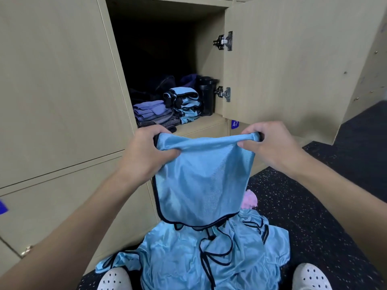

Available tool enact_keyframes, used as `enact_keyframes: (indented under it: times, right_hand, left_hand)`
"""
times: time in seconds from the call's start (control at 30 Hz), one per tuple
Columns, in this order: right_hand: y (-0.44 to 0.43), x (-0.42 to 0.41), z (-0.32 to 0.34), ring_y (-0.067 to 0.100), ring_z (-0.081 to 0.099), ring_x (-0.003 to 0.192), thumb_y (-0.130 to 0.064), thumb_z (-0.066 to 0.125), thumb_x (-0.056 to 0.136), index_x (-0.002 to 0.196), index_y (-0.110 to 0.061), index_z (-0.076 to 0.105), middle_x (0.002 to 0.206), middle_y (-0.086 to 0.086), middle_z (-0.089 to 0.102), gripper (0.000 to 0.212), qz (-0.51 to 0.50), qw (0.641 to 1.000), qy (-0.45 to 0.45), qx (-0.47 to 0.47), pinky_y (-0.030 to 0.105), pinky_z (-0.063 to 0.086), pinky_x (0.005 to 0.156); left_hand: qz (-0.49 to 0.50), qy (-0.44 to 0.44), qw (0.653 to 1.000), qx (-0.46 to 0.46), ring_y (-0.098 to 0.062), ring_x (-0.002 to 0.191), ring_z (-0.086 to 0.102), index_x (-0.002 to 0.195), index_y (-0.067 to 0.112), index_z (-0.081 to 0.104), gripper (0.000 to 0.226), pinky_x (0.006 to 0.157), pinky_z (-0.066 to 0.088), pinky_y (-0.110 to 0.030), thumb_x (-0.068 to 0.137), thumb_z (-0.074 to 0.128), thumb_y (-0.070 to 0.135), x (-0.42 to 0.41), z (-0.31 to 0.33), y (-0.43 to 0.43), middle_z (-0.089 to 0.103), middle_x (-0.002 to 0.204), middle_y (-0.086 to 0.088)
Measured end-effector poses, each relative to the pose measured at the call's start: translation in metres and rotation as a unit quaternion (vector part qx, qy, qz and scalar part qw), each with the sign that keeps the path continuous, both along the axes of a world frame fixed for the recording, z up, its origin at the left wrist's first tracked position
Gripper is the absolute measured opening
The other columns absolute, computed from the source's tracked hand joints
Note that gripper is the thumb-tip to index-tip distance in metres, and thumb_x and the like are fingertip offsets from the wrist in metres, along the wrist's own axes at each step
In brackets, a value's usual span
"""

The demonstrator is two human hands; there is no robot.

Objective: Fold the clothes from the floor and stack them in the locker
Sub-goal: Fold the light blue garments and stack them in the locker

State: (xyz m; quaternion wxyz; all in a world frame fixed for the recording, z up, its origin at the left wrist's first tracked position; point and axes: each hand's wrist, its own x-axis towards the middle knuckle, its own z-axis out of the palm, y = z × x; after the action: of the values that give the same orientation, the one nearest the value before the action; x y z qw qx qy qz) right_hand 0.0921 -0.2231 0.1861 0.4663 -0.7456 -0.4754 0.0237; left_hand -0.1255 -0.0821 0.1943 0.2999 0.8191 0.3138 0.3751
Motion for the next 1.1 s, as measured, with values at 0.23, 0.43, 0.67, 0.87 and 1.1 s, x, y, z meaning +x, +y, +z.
enact_keyframes:
  times: [0.23, 0.43, 0.67, 0.87, 1.1]
  right_hand:
    - [-0.005, 0.002, 0.000, 0.009, 0.044, 0.062, -0.016, 0.070, 0.090, 0.089, -0.008, 0.065, 0.075, -0.001, 0.054, 0.011, 0.016, 1.000, 0.000, -0.015, 0.013, 0.033, 0.053]
    - [-0.007, -0.002, 0.001, 0.014, 0.043, 0.056, -0.019, 0.068, 0.091, 0.087, -0.001, 0.059, 0.067, 0.005, 0.050, 0.021, -0.003, 1.000, 0.005, -0.022, 0.025, 0.034, 0.050]
    - [-0.007, -0.015, 0.008, 0.021, 0.053, 0.042, -0.009, 0.060, 0.089, 0.077, -0.001, 0.053, 0.063, 0.011, 0.046, 0.016, -0.007, 0.992, 0.063, -0.110, 0.023, 0.044, 0.039]
    - [-0.006, -0.044, 0.011, 0.024, 0.066, 0.056, -0.009, 0.061, 0.093, 0.089, 0.001, 0.058, 0.074, 0.018, 0.067, 0.012, 0.117, 0.952, 0.245, -0.142, 0.027, 0.053, 0.047]
    - [-0.003, -0.057, 0.016, 0.020, 0.065, 0.054, -0.006, 0.061, 0.091, 0.084, -0.004, 0.055, 0.076, 0.020, 0.065, 0.009, 0.111, 0.966, 0.216, -0.089, 0.028, 0.057, 0.050]
  left_hand:
    - [0.012, 0.046, 0.997, 0.057, -0.011, 0.087, 0.054, 0.072, 0.023, 0.066, 0.018, 0.066, 0.036, -0.020, 0.079, 0.082, 0.028, 0.001, -0.007, 0.011, 0.058, 0.094, 0.000]
    - [0.006, 0.042, 0.998, -0.042, -0.005, 0.043, 0.040, 0.069, 0.003, 0.057, 0.031, 0.044, 0.033, -0.020, 0.084, 0.076, 0.024, 0.008, -0.013, 0.004, 0.046, 0.052, 0.011]
    - [0.002, 0.027, 0.996, -0.088, -0.019, 0.054, 0.049, 0.073, -0.007, 0.057, 0.043, 0.054, 0.041, -0.036, 0.082, 0.076, 0.030, 0.020, -0.020, -0.005, 0.051, 0.062, -0.003]
    - [0.010, 0.028, 0.995, -0.094, -0.017, 0.050, 0.046, 0.080, -0.005, 0.060, 0.048, 0.051, 0.038, -0.030, 0.082, 0.076, 0.040, 0.028, -0.024, -0.016, 0.051, 0.059, 0.000]
    - [0.029, 0.025, 0.997, -0.060, -0.016, 0.049, 0.040, 0.065, 0.009, 0.051, 0.035, 0.051, 0.032, -0.027, 0.081, 0.077, 0.025, 0.026, -0.021, -0.010, 0.045, 0.057, 0.002]
